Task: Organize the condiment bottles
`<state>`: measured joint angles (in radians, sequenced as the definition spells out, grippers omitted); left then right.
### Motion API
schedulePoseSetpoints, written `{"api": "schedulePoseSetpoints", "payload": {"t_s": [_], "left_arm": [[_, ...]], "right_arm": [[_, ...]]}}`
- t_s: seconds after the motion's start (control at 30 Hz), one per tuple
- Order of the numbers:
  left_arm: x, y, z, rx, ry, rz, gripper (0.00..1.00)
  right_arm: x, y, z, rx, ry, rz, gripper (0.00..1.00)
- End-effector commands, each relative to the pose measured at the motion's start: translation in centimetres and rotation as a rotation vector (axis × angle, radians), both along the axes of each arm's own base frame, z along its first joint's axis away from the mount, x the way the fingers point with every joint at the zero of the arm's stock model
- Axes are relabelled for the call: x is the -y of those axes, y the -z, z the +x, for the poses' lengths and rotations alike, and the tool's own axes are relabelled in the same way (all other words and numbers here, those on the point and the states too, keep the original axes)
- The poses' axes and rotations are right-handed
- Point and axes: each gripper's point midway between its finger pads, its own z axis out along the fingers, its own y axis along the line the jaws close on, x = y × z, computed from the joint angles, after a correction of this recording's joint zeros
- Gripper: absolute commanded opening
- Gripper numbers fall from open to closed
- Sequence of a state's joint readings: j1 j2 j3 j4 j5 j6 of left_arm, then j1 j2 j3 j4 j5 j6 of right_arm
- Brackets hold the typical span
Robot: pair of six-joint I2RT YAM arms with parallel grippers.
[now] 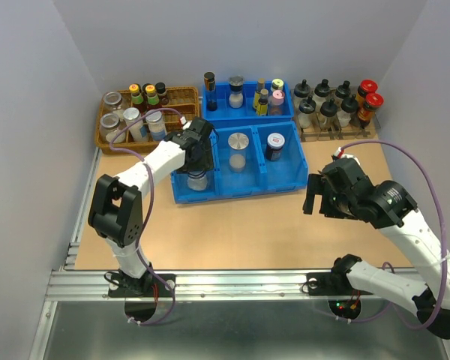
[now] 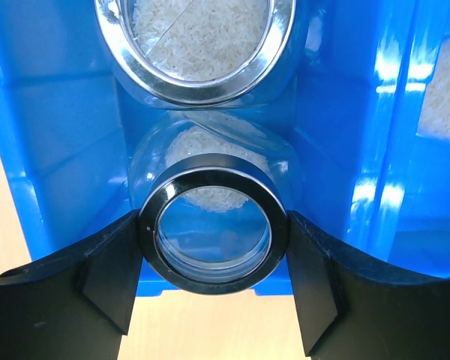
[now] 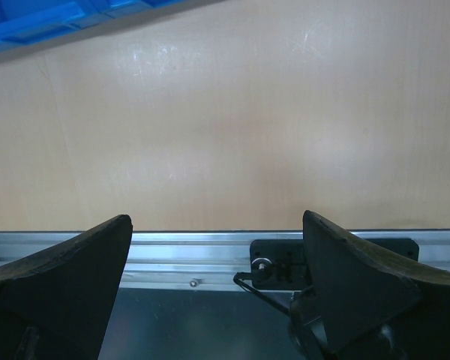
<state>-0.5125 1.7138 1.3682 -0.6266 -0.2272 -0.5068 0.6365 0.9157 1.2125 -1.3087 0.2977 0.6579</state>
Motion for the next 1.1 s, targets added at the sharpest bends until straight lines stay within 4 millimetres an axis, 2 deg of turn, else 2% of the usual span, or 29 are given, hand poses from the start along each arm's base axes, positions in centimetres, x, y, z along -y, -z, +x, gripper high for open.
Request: {"api": "schedulePoseSetpoints", "payload": {"t_s": [0.0, 0.1, 0.17, 0.23, 0.27, 0.43, 0.53, 0.63, 0.73, 0.77, 0.8, 0.83, 0.87, 0.93, 0.97, 1.03, 1.07], "left_arm": [[0.2, -1.5, 1.4, 0.041, -0.054, -0.023, 0.50], [0.0, -1.6, 0.9, 0.027, -0.062, -0.026, 0.66], [-0.1, -2.0, 0.6, 0.033, -0.065, -0.030, 0.71], [-0.6, -2.6, 0.3, 0.044, -0.078, -0.027, 0.82], [-0.8, -2.8, 0.1, 0.050, -0.082, -0.021, 0.96], [-1.2, -4.2, -0.5, 0.069, -0.082, -0.026, 0.99], [-1.4, -6.2, -0.5, 0.117, -0.077, -0.046, 0.99], [-1.4, -8.9, -0.8, 0.164, -0.057, -0.073, 0.99], [-0.2, -12.7, -1.9, 0.248, 0.013, -0.151, 0.99], [0.2, -15.1, -2.8, 0.306, 0.059, -0.199, 0.99], [0.6, -16.0, -3.5, 0.337, 0.092, -0.230, 0.98], [1.1, -17.9, -3.9, 0.389, 0.125, -0.276, 0.98], [1.8, -20.7, -5.5, 0.472, 0.190, -0.366, 0.98], [2.2, -22.9, -6.9, 0.558, 0.245, -0.458, 0.98], [2.3, -25.2, -9.1, 0.614, 0.303, -0.532, 0.98], [2.3, -26.8, -10.8, 0.668, 0.361, -0.588, 0.98], [1.9, -28.2, -12.4, 0.710, 0.392, -0.623, 0.98]], "right_arm": [[-0.1, -0.2, 0.2, 0.025, -0.010, 0.008, 1.00], [-0.1, -0.2, 0.3, 0.027, -0.006, 0.006, 1.00], [-0.1, -0.1, 0.3, 0.026, -0.006, 0.005, 1.00], [-0.2, 0.0, 0.4, 0.025, -0.005, 0.006, 1.00], [-0.2, 0.1, 0.4, 0.027, -0.003, 0.007, 1.00], [-0.4, 0.5, 0.6, 0.022, -0.003, 0.009, 1.00], [-0.6, 0.5, 0.8, 0.031, -0.002, 0.016, 1.00], [-0.7, -0.1, 1.2, 0.057, 0.000, 0.028, 1.00], [-1.0, -1.7, 1.6, 0.123, -0.001, 0.074, 1.00], [-1.2, -2.4, 1.9, 0.154, -0.003, 0.097, 1.00], [-1.1, -2.9, 1.9, 0.179, 0.000, 0.114, 1.00], [-1.1, -3.3, 1.9, 0.200, 0.002, 0.124, 1.00], [-1.1, -3.7, 2.1, 0.224, 0.009, 0.138, 1.00], [-0.6, -4.3, 2.0, 0.263, 0.024, 0.154, 1.00], [-0.4, -4.1, 1.9, 0.269, 0.034, 0.155, 1.00], [0.0, -4.2, 1.8, 0.287, 0.051, 0.160, 1.00], [0.2, -4.5, 1.6, 0.306, 0.063, 0.177, 1.00]]}}
